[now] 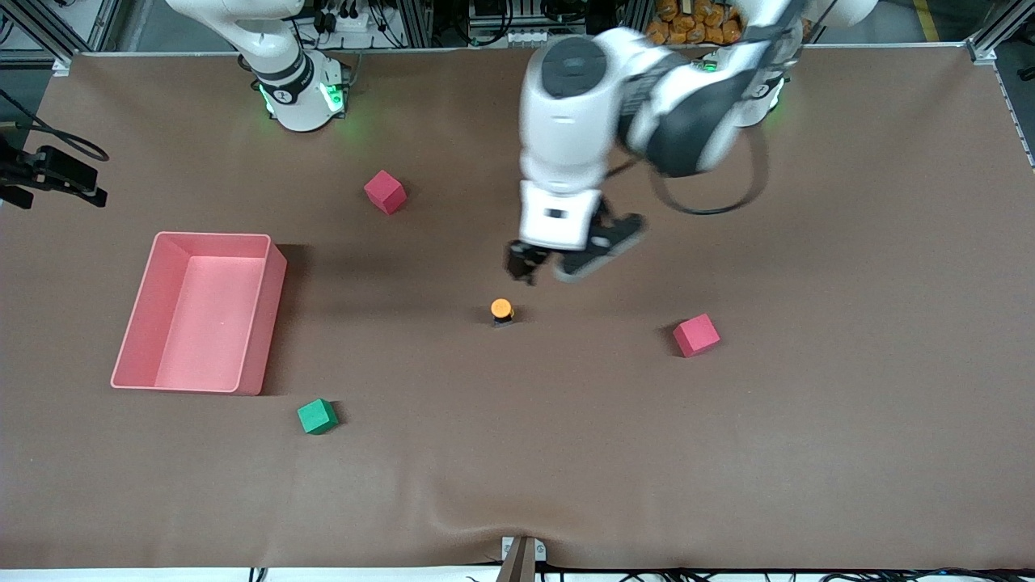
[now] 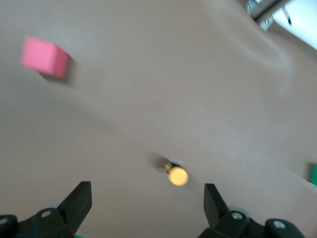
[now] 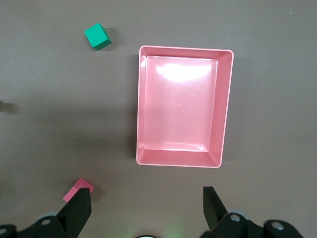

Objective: Place and upright button with both arms

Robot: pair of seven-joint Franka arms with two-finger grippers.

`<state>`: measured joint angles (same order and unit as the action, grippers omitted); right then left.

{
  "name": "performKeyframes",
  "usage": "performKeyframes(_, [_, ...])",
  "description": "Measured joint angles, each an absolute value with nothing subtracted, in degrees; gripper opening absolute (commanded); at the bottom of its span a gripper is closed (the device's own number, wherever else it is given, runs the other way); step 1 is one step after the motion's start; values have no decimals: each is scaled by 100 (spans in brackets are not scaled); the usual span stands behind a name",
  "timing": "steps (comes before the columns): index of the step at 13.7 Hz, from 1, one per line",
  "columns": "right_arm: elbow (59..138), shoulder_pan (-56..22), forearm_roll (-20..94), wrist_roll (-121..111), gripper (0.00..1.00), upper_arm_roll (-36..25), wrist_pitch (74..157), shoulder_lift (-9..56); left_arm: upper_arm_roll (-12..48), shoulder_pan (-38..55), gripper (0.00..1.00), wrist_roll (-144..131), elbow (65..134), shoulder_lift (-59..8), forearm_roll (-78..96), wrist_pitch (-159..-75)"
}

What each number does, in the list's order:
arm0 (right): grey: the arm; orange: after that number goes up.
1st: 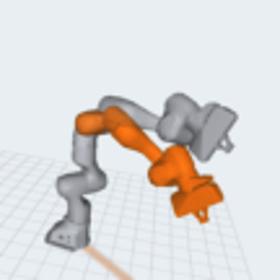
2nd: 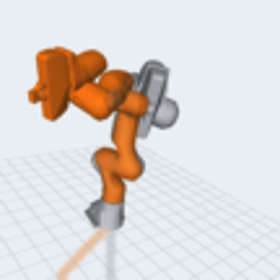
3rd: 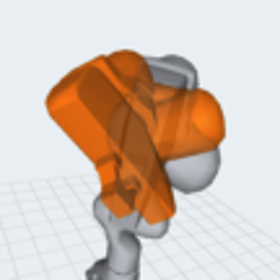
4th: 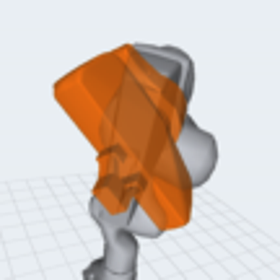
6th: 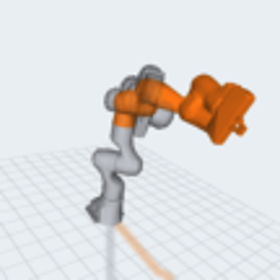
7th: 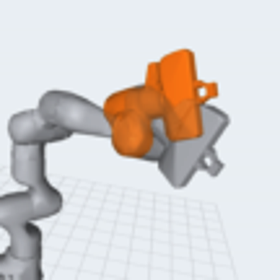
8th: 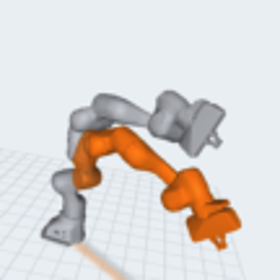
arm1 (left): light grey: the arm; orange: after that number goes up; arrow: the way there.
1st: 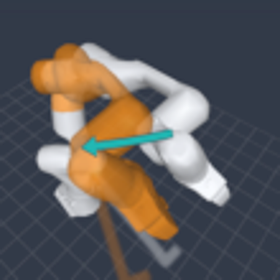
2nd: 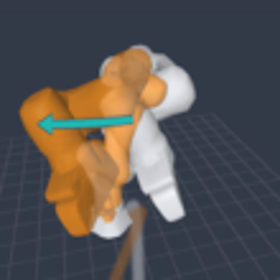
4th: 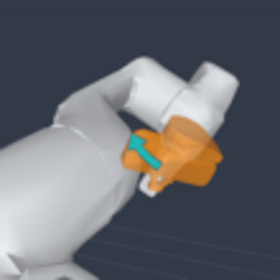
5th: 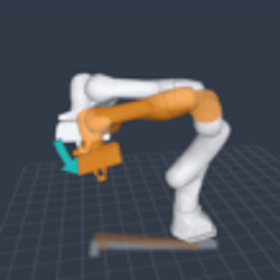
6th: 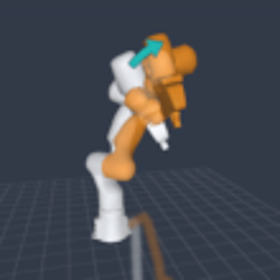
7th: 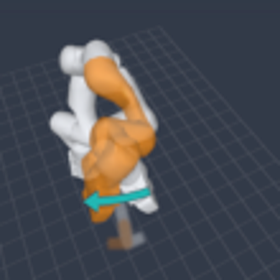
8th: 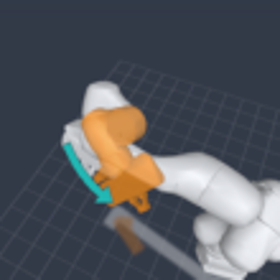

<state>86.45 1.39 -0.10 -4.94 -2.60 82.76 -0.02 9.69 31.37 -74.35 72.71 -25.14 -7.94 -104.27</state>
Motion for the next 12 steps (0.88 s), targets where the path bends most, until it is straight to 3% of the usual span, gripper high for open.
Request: performKeyframes(12, [8646, 137, -10, -494, 100, -257, 8275, -2, 961, 531, 100, -2948, 7309, -1276, -594, -8943])
